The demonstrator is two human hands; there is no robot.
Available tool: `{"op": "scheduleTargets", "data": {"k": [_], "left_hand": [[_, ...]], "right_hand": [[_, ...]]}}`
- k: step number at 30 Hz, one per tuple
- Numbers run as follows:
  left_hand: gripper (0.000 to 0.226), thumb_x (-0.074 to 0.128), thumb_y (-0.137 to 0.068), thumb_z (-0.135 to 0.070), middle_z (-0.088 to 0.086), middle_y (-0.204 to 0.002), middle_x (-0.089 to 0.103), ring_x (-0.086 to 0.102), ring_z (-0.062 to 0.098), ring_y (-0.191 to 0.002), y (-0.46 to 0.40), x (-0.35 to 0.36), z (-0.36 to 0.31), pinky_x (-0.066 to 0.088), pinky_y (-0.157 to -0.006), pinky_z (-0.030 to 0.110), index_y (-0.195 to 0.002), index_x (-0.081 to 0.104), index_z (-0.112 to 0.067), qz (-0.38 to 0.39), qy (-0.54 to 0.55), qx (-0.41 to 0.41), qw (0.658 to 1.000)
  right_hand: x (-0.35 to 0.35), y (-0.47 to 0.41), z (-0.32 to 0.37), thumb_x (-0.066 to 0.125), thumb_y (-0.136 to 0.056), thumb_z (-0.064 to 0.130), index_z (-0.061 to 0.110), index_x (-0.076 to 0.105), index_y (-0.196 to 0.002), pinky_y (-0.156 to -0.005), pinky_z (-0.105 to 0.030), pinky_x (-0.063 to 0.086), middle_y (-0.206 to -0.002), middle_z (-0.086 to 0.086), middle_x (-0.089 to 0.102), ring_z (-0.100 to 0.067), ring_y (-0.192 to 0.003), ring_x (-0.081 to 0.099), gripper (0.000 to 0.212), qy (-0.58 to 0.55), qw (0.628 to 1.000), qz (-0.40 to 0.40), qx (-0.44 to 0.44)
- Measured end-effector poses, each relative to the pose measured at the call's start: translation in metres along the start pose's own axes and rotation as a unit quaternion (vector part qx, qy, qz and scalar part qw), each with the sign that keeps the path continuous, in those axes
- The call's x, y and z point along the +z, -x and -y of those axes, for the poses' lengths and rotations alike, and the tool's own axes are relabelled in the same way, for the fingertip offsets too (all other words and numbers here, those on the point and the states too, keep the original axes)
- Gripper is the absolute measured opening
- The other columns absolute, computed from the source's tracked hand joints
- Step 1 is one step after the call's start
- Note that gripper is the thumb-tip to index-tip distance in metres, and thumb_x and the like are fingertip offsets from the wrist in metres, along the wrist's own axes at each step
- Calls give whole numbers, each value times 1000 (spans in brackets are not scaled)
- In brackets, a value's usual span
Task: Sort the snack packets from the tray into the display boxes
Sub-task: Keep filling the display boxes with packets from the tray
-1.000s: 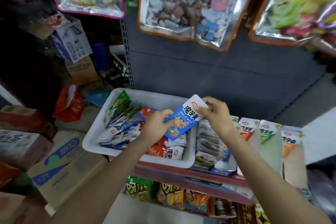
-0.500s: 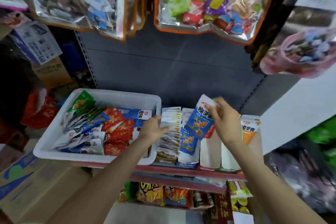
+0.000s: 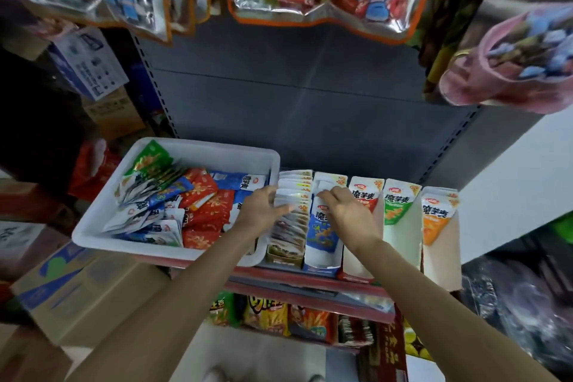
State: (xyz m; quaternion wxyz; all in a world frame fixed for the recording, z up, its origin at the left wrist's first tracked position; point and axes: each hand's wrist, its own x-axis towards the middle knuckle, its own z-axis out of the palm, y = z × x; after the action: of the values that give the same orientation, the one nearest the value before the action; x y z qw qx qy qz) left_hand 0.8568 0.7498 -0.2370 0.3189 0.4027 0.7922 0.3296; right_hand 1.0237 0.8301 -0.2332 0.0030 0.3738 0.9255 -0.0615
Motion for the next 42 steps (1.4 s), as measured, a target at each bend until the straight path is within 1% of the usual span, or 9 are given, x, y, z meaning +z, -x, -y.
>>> {"op": "scheduleTargets", "data": {"k": [6, 12, 16, 19, 21, 26, 33, 38, 42], "left_hand": [[65, 68, -85, -30, 7, -137, 51, 51, 20, -123, -1, -1, 2, 40, -99, 28, -140, 41, -10, 10, -17, -9, 1000], [64, 65, -87, -32, 6, -141, 49, 49, 18, -125, 2, -4, 7, 39, -103, 29, -142, 39, -11, 24, -12, -4, 1000], [60, 64, -88, -31, 6, -140, 49, 48, 19, -125, 3, -5, 8, 38, -102, 28, -140, 41, -10, 30, -4, -1, 1000], [58, 63, -89, -29, 6, -139, 50, 49, 19, -124, 3, -5, 8, 38, -101, 28, -139, 42, -9, 29, 0, 3, 1000], [56, 63, -89, -27, 6, -137, 51, 50, 19, -123, 3, -4, 7, 39, -98, 27, -138, 43, -8, 26, 6, 5, 1000], [45, 64, -89, -23, 3, -128, 59, 56, 14, -109, 4, -2, 8, 42, -88, 22, -130, 51, -9, 23, 33, 7, 999], [48, 61, -91, -23, 6, -133, 55, 53, 18, -119, 8, -2, 7, 38, -90, 21, -134, 48, -7, 14, 31, 3, 999], [44, 56, -94, -26, 8, -130, 57, 56, 20, -115, 17, -11, 22, 44, -95, 28, -133, 49, -9, -32, 27, 8, 999], [27, 52, -93, -9, 10, -112, 66, 62, 16, -97, 27, -42, 55, 49, -85, 23, -119, 60, -6, -119, -20, 54, 991]], "right_hand": [[4, -3, 6, 61, -79, -2, 11, 9, -147, -104, -36, 32, -135, -9, 28, -26, -127, 31, 86, 83, 996, -7, 10], [12, -14, 4, 60, -81, 0, 8, -1, -148, -103, -33, 36, -137, -15, 23, -28, -127, 28, 91, 110, 994, -1, -13], [13, -13, -3, 57, -82, -2, 12, 26, -146, -98, -30, 39, -134, -10, 34, -24, -124, 34, 72, 15, 999, -12, -27], [10, -16, -8, 43, -92, 2, 6, 59, -123, -91, -20, 38, -121, -12, 55, -26, -112, 54, 35, -166, 984, -62, 21], [6, -18, -10, 47, -93, -4, 3, 66, -112, -81, -10, 33, -114, -14, 62, -26, -104, 59, 28, -204, 975, -81, 44], [8, -21, -10, 48, -93, -3, 7, 67, -111, -83, -17, 39, -114, -12, 63, -24, -101, 60, 28, -188, 979, -60, 41], [15, -14, 0, 59, -85, 2, 15, 56, -128, -89, -31, 47, -125, -4, 49, -23, -111, 54, 44, -19, 998, -64, 20], [5, -9, 26, 55, -91, 6, 8, 66, -114, -91, -29, 46, -113, -8, 56, -24, -105, 56, 26, -131, 982, -137, -8], [-5, -24, 66, 49, -93, 5, 8, 61, -121, -95, -18, 38, -122, -6, 48, -16, -106, 53, 31, -204, 972, -89, -80]]}}
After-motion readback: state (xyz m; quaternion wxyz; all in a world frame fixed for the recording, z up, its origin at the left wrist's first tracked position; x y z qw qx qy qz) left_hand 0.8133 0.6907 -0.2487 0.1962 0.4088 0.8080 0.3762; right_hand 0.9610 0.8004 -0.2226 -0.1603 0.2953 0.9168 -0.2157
